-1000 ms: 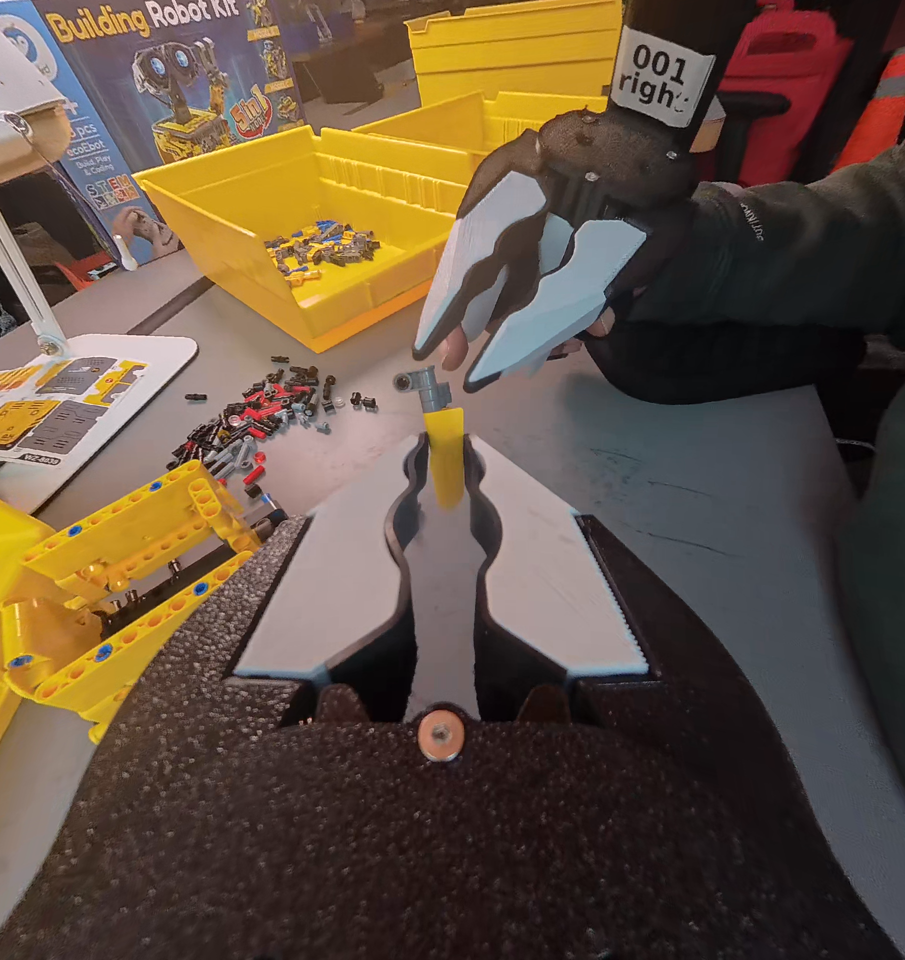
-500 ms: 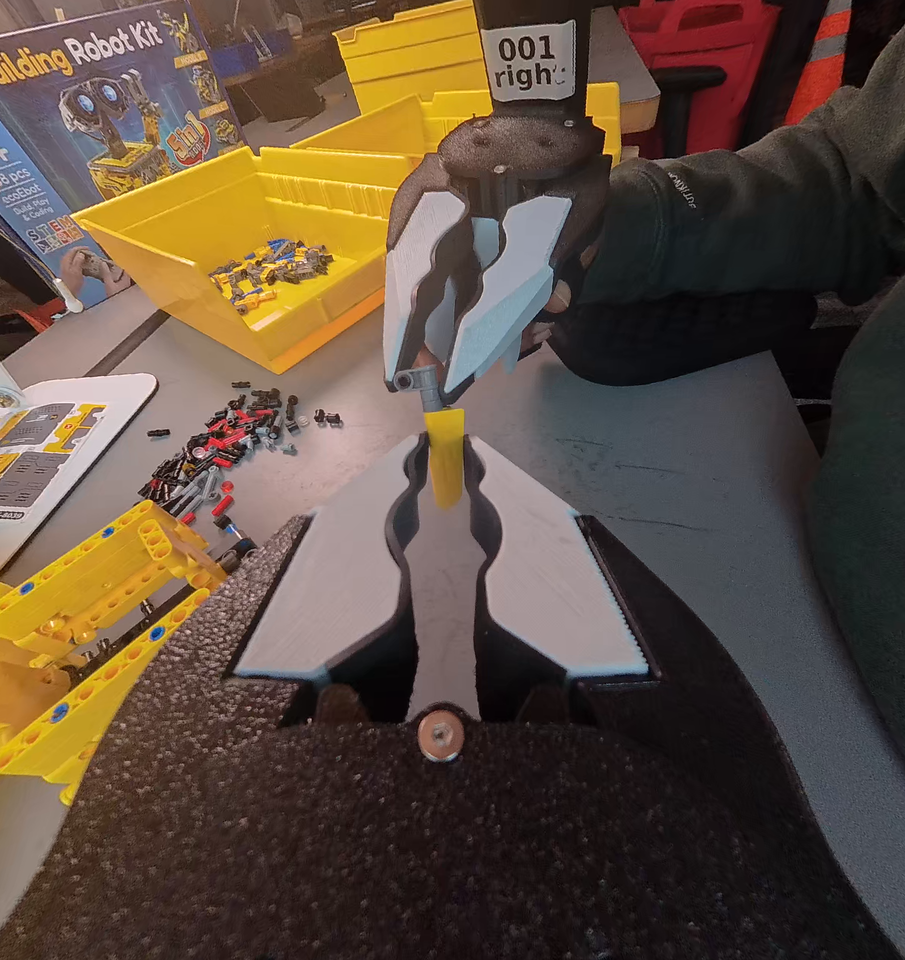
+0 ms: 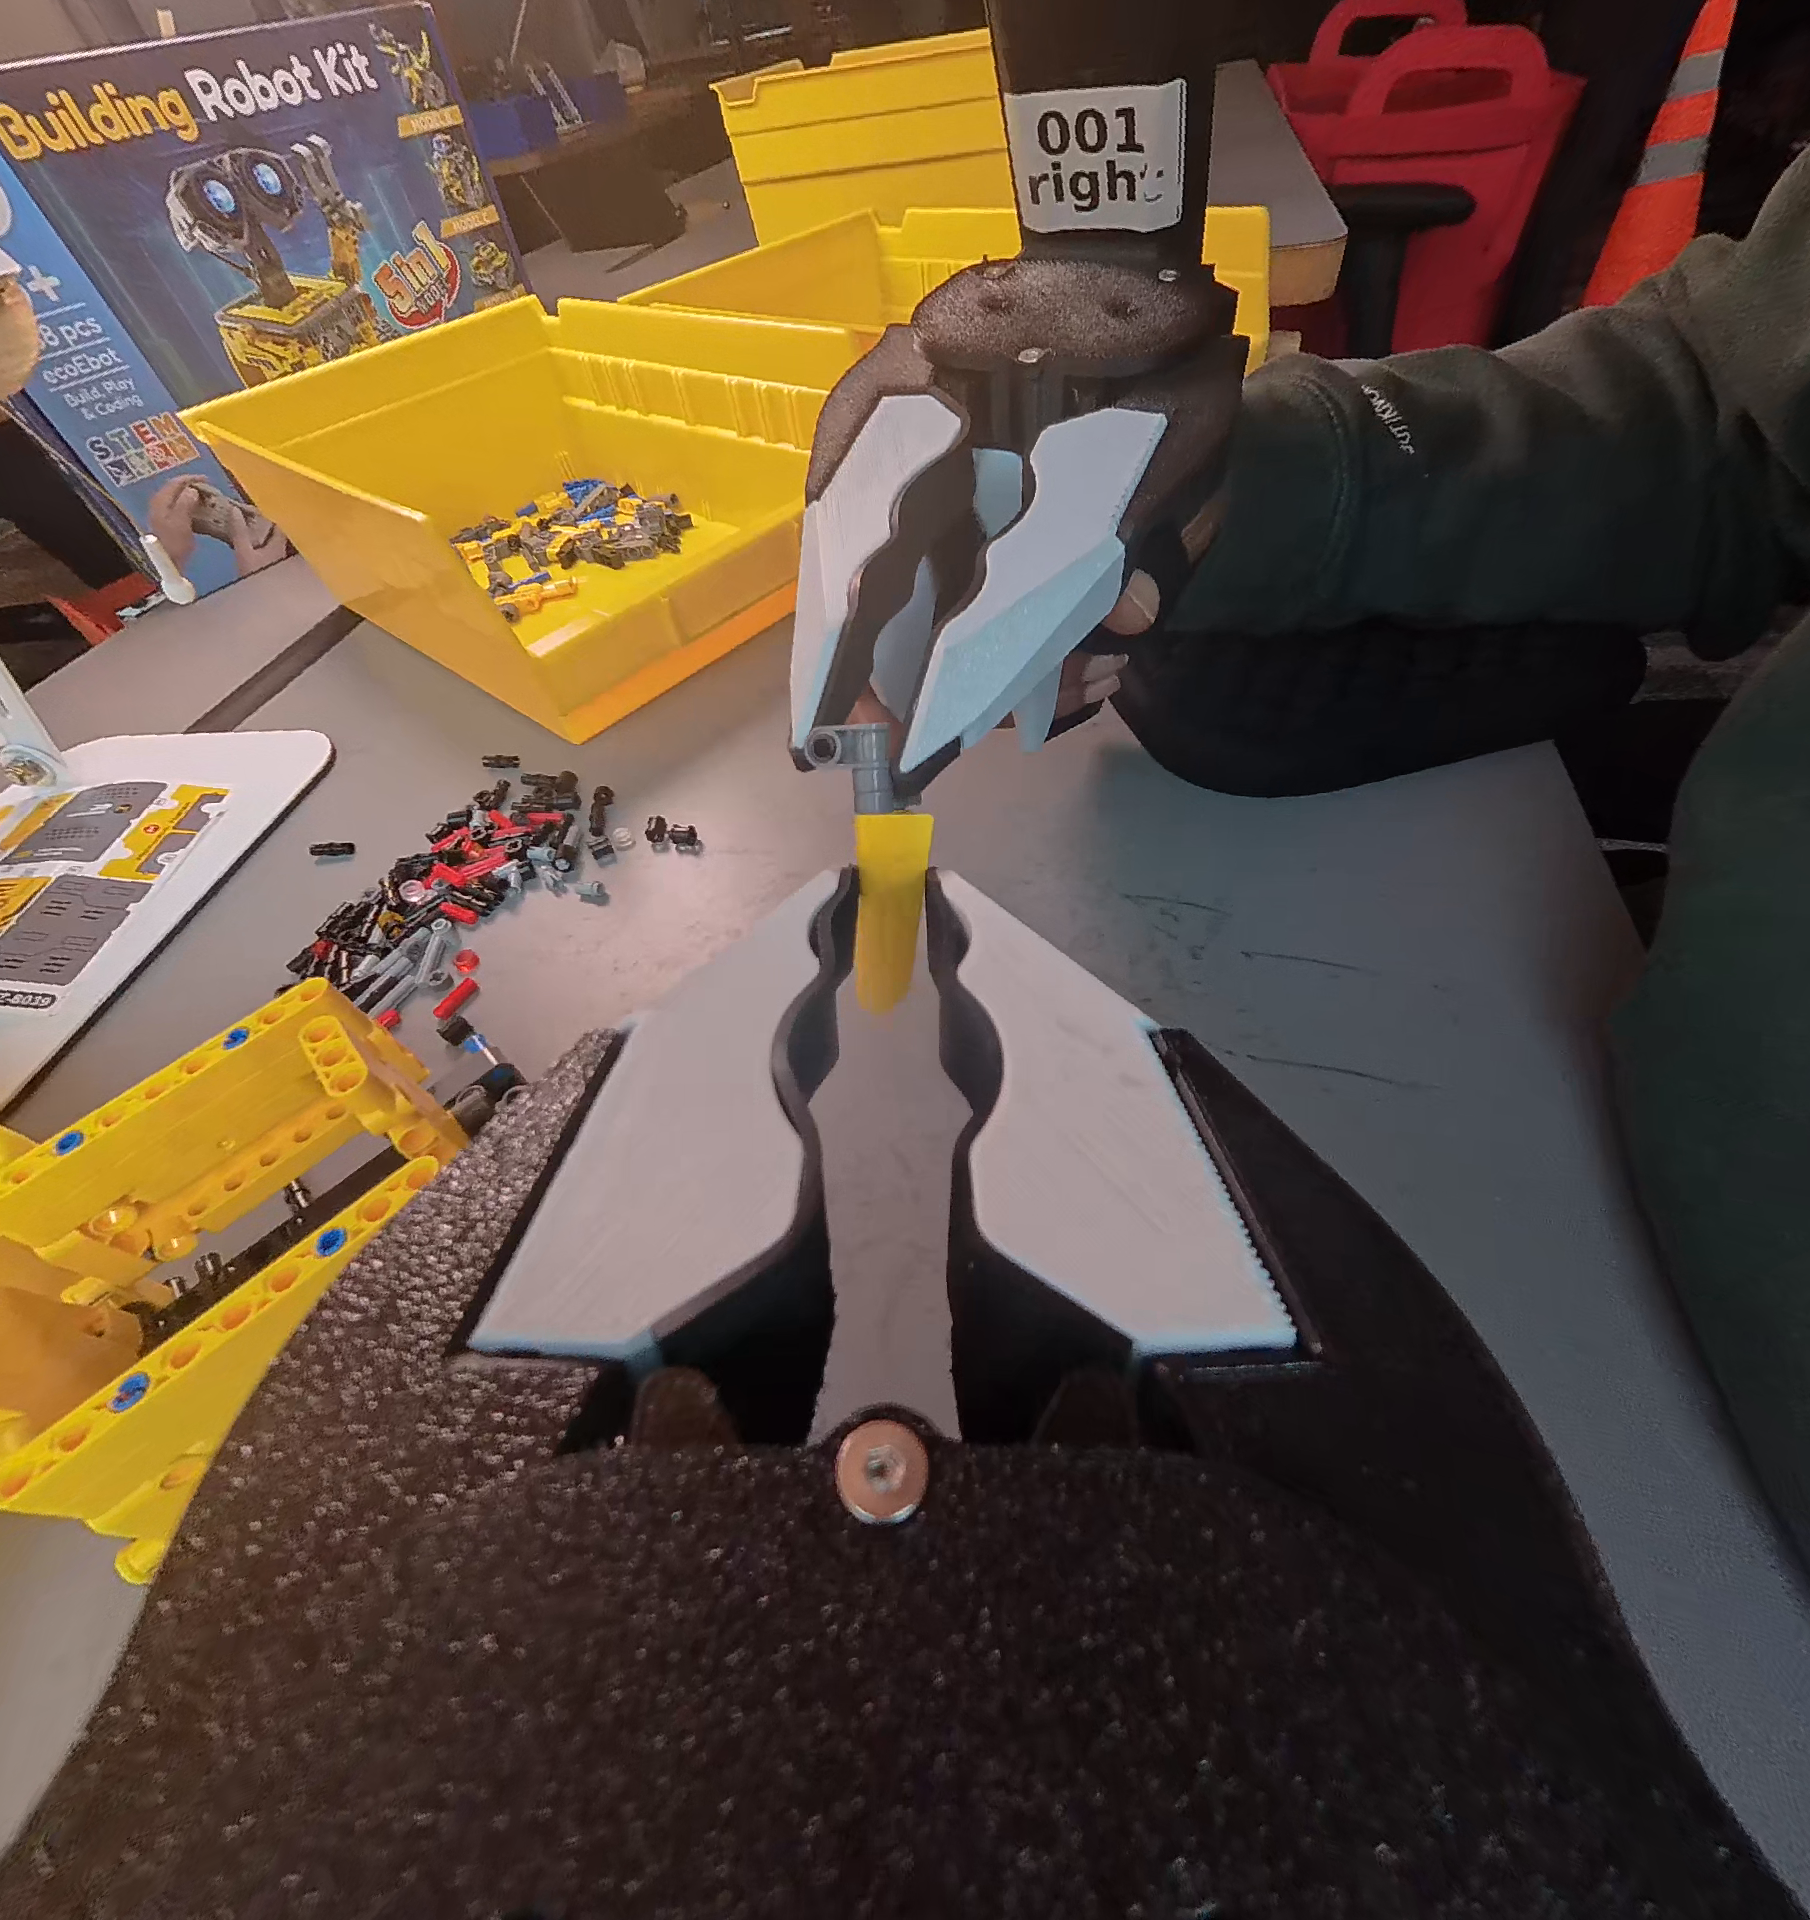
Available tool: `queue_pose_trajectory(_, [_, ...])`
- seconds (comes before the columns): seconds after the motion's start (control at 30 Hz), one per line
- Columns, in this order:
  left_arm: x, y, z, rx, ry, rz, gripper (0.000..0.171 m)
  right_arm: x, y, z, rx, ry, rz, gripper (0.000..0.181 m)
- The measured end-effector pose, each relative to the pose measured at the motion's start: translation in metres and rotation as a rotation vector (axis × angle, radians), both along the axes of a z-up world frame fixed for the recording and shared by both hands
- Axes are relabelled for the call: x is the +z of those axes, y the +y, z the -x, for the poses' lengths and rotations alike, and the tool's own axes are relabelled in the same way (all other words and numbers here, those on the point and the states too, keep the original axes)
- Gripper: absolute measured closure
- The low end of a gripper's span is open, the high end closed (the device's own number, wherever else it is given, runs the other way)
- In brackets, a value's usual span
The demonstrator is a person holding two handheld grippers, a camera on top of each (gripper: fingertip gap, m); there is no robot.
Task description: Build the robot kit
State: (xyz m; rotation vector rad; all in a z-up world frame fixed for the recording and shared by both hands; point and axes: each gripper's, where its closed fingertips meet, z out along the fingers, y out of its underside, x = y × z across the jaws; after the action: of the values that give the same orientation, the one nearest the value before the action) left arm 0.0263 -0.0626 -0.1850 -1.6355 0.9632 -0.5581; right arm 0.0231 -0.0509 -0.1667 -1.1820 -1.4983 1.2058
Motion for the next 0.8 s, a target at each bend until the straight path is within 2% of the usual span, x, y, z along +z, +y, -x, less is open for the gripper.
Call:
queue_pose_trajectory(0.43, [-0.009,-0.001,-0.003,-0.019,-0.04,0.104,0.16,-0.005,-0.002,0.001,0.008,-0.036,0.047,0.167])
queue_pose_trajectory(0.8, [0.009,0.001,-0.001,-0.056,-0.337,0.291,0.161,0.01,0.007,0.001,-0.029,0.045,0.139,0.164])
